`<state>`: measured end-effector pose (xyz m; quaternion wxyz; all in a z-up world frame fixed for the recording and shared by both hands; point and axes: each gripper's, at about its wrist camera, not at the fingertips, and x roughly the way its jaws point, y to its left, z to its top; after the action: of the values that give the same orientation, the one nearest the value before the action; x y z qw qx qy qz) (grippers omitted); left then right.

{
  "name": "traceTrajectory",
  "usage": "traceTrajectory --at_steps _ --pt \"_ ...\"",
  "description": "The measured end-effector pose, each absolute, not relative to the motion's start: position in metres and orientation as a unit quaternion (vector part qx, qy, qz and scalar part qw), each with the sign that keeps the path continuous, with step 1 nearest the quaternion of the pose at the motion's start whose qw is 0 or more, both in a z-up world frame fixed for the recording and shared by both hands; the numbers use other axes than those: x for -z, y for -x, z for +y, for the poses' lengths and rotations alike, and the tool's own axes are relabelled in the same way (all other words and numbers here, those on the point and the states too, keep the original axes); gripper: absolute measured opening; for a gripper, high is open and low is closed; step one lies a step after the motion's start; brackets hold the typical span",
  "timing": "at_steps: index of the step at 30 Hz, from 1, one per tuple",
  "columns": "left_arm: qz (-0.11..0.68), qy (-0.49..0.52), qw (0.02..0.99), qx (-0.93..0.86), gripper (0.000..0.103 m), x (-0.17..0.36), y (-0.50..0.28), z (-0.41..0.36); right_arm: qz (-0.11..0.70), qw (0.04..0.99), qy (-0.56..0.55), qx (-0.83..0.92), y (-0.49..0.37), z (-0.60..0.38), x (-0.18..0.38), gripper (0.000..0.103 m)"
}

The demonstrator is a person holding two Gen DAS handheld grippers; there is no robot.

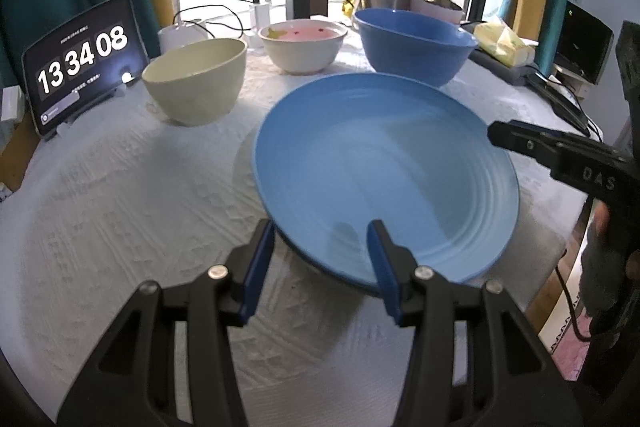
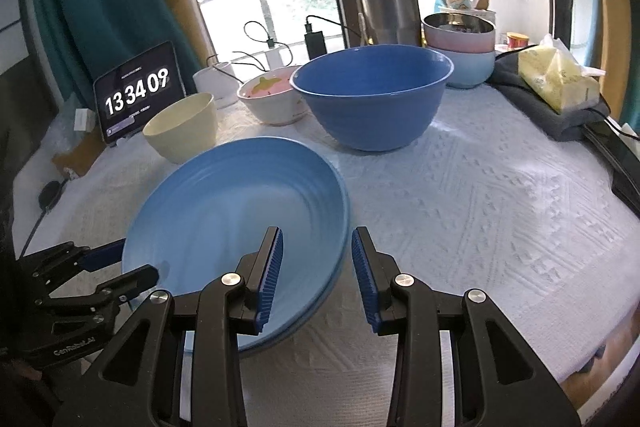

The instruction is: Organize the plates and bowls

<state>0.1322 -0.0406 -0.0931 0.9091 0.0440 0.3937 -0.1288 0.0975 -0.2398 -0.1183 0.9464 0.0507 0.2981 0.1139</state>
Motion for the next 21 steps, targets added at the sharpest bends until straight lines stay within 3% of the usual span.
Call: traceTrajectory --at_steps 14,17,18,21 --pt "0.377 0.013 0.924 0.064 0.051 0.079 -0.149 0.007 0.291 0.950 -0.067 -0.094 -0.105 -0.257 0.114 0.042" --pt "0.388 0.049 0.918 0.067 0.058 0.084 -0.159 0.013 0.286 0.950 -0.079 -0.096 -0.108 -0.262 0.112 0.052" --pt "0.394 0.058 0.915 0.071 0.065 0.086 -0.162 0.012 0.286 0.949 -0.085 -0.098 -0.110 -0.263 0.112 0.052" --pt "0.410 0.067 0.906 0.086 0.067 0.095 -0.168 0.005 0.291 0.945 -0.102 -0.108 -0.117 -0.265 0.116 0.052"
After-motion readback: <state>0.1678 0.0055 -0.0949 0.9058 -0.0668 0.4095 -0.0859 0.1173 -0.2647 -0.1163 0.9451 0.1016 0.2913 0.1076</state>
